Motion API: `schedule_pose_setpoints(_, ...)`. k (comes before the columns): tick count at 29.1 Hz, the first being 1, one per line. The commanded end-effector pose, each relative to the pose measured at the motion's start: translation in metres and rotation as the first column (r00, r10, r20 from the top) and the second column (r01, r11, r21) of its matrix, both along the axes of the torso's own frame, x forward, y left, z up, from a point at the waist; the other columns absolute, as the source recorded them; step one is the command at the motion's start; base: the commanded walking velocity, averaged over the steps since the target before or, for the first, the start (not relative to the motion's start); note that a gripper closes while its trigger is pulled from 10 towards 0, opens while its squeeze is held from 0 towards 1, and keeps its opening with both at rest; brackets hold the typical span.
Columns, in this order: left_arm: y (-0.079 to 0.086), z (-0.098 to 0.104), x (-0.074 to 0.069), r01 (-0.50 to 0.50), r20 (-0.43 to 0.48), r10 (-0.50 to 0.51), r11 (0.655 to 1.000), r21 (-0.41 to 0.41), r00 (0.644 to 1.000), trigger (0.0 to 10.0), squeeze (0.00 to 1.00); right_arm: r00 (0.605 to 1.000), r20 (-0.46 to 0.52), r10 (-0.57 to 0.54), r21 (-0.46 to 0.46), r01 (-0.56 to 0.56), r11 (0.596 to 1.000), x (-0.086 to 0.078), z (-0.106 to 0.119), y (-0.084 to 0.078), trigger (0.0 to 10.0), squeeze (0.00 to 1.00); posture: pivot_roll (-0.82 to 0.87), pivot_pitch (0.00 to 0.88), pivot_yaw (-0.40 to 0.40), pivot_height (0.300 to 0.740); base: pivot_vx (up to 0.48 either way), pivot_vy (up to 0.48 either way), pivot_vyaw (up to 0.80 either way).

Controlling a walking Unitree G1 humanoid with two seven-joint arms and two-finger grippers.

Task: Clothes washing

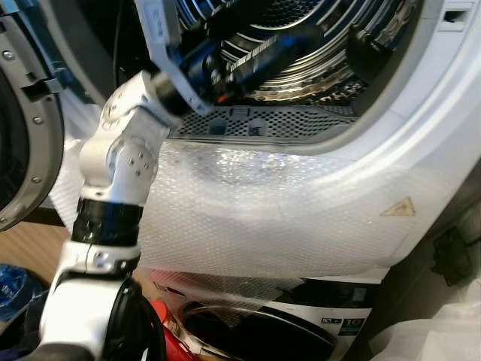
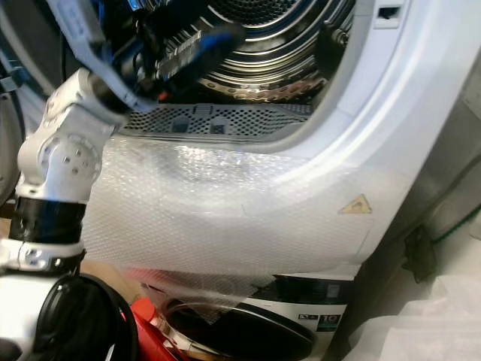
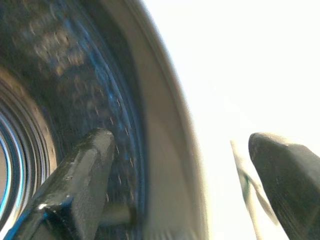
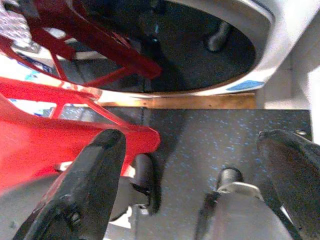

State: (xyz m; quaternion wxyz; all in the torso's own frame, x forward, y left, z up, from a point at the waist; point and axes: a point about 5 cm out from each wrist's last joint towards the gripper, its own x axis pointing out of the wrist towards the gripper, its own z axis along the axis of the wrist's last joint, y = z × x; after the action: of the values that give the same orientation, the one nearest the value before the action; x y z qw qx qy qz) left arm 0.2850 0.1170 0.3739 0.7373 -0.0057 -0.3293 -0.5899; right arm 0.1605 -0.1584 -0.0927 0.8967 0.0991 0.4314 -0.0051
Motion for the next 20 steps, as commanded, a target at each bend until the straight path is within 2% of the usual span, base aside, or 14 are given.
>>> schedule_pose_setpoints(1, 0.006, 0.001, -0.02, 0.036, -0.016, -0.035, 0.997, 0.068, 0.999, 10.0, 0.0, 0.999, -0.03, 0.024, 0.005, -0.024, 1.0, -0.004, -0.002, 0.005, 10.0, 0.0, 0.19, 0.0, 0.071, 0.74, 0.0, 0.0, 0.0)
schedule_pose_setpoints(5, 0.026, -0.017, -0.05, 0.059, -0.168, -0.03, 0.983, 0.173, 0.985, 10.0, 0.0, 0.998, -0.033, 0.062, 0.014, -0.062, 0.998, 0.002, -0.001, 0.013, 10.0, 0.0, 0.24, 0.0, 0.07, 0.74, 0.0, 0.0, 0.0)
schedule_pose_setpoints(8, 0.036, -0.04, -0.062, 0.004, -0.246, 0.062, 0.966, 0.258, 0.967, 10.0, 0.0, 0.998, -0.023, 0.066, 0.017, -0.066, 0.998, 0.009, 0.002, 0.017, 10.0, 0.0, 0.27, 0.0, 0.077, 0.74, 0.0, 0.0, 0.0)
schedule_pose_setpoints(10, 0.042, -0.06, -0.067, -0.063, -0.303, 0.156, 0.953, 0.297, 0.94, 10.0, 0.0, 0.997, -0.017, 0.07, 0.02, -0.07, 0.997, 0.013, 0.003, 0.019, 10.0, 0.0, 0.28, 0.0, 0.078, 0.74, 0.0, 0.0, 0.0)
schedule_pose_setpoints(12, 0.045, -0.085, -0.073, -0.172, -0.37, 0.277, 0.941, 0.291, 0.887, 10.0, 0.0, 0.997, -0.012, 0.08, 0.021, -0.08, 0.997, 0.017, 0.005, 0.021, 10.0, 0.0, 0.29, 0.0, 0.08, 0.74, 0.0, 0.0, 0.0)
schedule_pose_setpoints(15, 0.048, -0.1, -0.079, -0.271, -0.425, 0.372, 0.921, 0.281, 0.825, 10.0, 0.0, 0.996, -0.011, 0.085, 0.02, -0.085, 0.996, 0.019, 0.006, 0.022, 10.0, 0.0, 0.31, 0.0, 0.077, 0.74, 0.0, 0.0, 0.0)
schedule_pose_setpoints(16, 0.05, -0.107, -0.082, -0.325, -0.439, 0.423, 0.902, 0.284, 0.793, 10.0, 0.0, 0.996, -0.01, 0.087, 0.02, -0.086, 0.996, 0.02, 0.006, 0.022, 10.0, 0.0, 0.31, 0.0, 0.073, 0.74, 0.0, 0.0, 0.0)
schedule_pose_setpoints(17, 0.053, -0.114, -0.085, -0.39, -0.45, 0.486, 0.873, 0.294, 0.749, 10.0, 0.0, 0.996, -0.01, 0.088, 0.019, -0.088, 0.996, 0.021, 0.006, 0.022, 10.0, 0.0, 0.31, 0.0, 0.073, 0.74, 0.0, 0.0, 0.0)
schedule_pose_setpoints(18, 0.057, -0.125, -0.09, -0.475, -0.48, 0.556, 0.83, 0.291, 0.678, 10.0, 0.0, 0.996, -0.011, 0.092, 0.017, -0.092, 0.996, 0.021, 0.007, 0.022, 10.0, 0.0, 0.32, 0.0, 0.072, 0.74, 0.0, 0.0, 0.0)
schedule_pose_setpoints(19, 0.061, -0.129, -0.09, -0.539, -0.489, 0.602, 0.794, 0.282, 0.631, 10.0, 0.0, 0.996, -0.011, 0.093, 0.015, -0.093, 0.996, 0.022, 0.007, 0.021, 10.0, 0.0, 0.33, 0.0, 0.065, 0.74, 0.0, 0.0, 0.0)
schedule_pose_setpoints(20, 0.064, -0.132, -0.09, -0.58, -0.494, 0.63, 0.767, 0.275, 0.599, 10.0, 0.0, 0.996, -0.012, 0.093, 0.013, -0.093, 0.996, 0.022, 0.007, 0.02, 10.0, 0.0, 0.34, 0.0, 0.064, 0.74, 0.0, 0.0, 0.0)
